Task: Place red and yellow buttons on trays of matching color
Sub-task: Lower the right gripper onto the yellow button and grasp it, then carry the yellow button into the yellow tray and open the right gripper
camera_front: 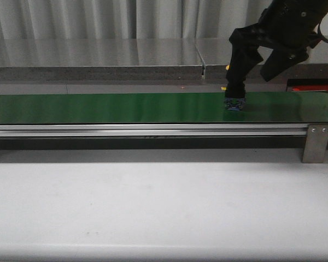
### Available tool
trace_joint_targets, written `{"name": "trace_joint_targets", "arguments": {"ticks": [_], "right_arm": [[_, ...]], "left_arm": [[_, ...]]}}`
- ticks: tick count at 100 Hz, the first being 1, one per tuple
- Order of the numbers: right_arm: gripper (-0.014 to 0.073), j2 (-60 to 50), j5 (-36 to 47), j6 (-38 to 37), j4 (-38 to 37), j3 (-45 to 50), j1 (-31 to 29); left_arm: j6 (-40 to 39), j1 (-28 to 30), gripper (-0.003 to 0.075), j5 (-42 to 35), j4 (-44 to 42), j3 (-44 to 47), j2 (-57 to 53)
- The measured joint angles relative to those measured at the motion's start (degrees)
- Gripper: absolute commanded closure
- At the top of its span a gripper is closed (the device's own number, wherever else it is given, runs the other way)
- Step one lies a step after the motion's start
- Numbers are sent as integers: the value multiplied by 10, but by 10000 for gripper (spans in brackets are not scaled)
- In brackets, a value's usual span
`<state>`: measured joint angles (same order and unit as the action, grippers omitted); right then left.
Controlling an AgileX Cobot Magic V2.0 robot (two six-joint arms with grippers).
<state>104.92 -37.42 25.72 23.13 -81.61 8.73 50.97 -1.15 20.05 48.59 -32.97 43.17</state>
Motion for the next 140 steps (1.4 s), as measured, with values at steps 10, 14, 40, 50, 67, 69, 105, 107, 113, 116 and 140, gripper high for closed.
{"name": "trace_joint_targets", "arguments": {"ticks": [10, 14, 40, 50, 67, 69, 105, 107, 113, 116, 140], "right_arm": [[12, 20, -2, 0, 6, -21, 0], [32, 27, -2, 0, 7, -28, 0], [456, 34, -23, -12, 11, -35, -1], [461, 34, -39, -28, 13, -37, -14], [461, 2, -89, -37, 10, -37, -49], [461, -6, -93, -37, 9, -37, -55], [461, -192, -111, -83, -2, 41, -219], [461, -200, -111, -87, -3, 52, -233], [461, -220, -111, -97, -8, 83, -273], [461, -230, -111, -103, -10, 102, -292], [461, -284, -84, -117, -17, 198, -444]], "left_arm": [[0, 0, 739, 0, 0, 0, 0], [0, 0, 739, 0, 0, 0, 0], [0, 0, 739, 0, 0, 0, 0], [0, 0, 739, 0, 0, 0, 0], [0, 0, 739, 0, 0, 0, 0], [0, 0, 739, 0, 0, 0, 0], [0, 0, 739, 0, 0, 0, 0], [0, 0, 739, 0, 0, 0, 0], [0, 0, 739, 0, 0, 0, 0], [0, 0, 739, 0, 0, 0, 0], [0, 0, 739, 0, 0, 0, 0]]}}
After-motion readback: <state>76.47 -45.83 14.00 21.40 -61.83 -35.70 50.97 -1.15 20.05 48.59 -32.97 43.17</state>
